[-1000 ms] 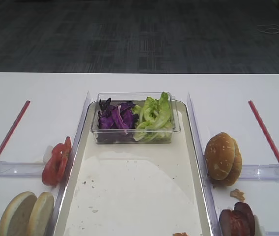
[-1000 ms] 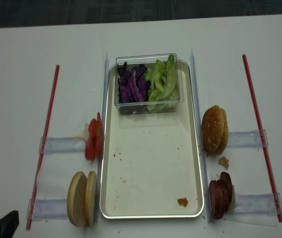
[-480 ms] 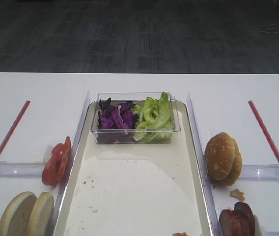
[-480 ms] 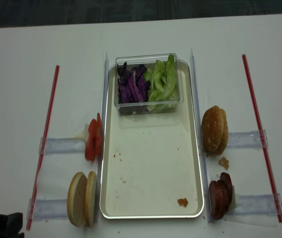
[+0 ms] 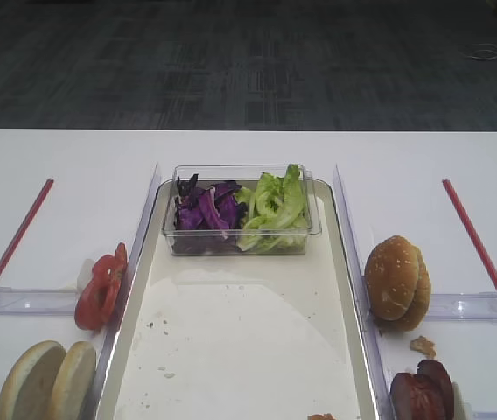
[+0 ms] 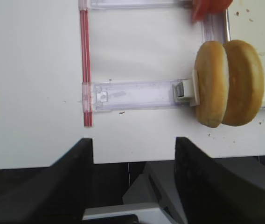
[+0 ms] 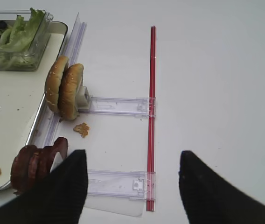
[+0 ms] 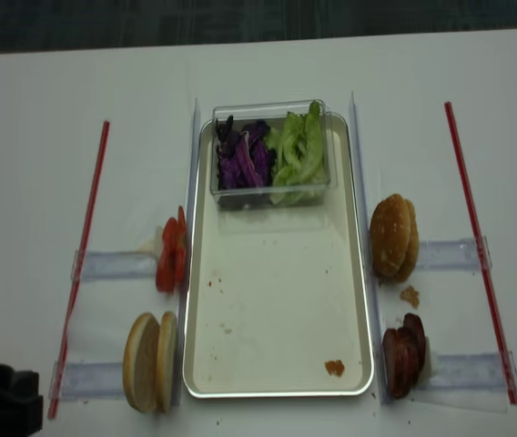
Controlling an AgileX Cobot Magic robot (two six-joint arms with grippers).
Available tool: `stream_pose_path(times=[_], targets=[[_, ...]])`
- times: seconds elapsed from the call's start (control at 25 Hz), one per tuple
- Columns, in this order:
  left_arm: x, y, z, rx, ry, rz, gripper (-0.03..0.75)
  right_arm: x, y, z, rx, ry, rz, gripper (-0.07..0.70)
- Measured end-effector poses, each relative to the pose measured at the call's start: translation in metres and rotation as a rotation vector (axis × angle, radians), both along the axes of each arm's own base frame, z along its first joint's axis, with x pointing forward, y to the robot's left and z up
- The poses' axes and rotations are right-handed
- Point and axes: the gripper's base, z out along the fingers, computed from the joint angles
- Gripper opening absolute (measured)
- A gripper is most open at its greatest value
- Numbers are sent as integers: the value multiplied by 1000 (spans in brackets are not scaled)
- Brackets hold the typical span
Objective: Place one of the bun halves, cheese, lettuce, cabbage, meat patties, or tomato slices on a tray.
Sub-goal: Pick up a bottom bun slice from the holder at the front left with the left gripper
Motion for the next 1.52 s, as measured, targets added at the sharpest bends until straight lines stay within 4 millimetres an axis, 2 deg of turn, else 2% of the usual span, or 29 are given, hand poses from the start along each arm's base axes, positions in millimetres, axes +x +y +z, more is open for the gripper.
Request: stream_pose_path(times=[0.24, 0.64, 1.0, 1.28, 1.52], targets=[[18, -6, 8, -58, 57, -8, 367, 0, 0, 0, 0, 0, 0, 477], [42, -16, -5, -145, 203, -12, 367, 0, 0, 0, 1, 0, -2, 477], [51, -25, -10, -191, 263, -54, 365, 0, 0, 0, 1, 0, -2, 477], [57, -49, -9, -200, 318, -156, 363, 0, 0, 0, 1, 0, -2, 477], [73, -75, -3, -142, 330, -182, 362, 0, 0, 0, 1, 0, -2, 477]])
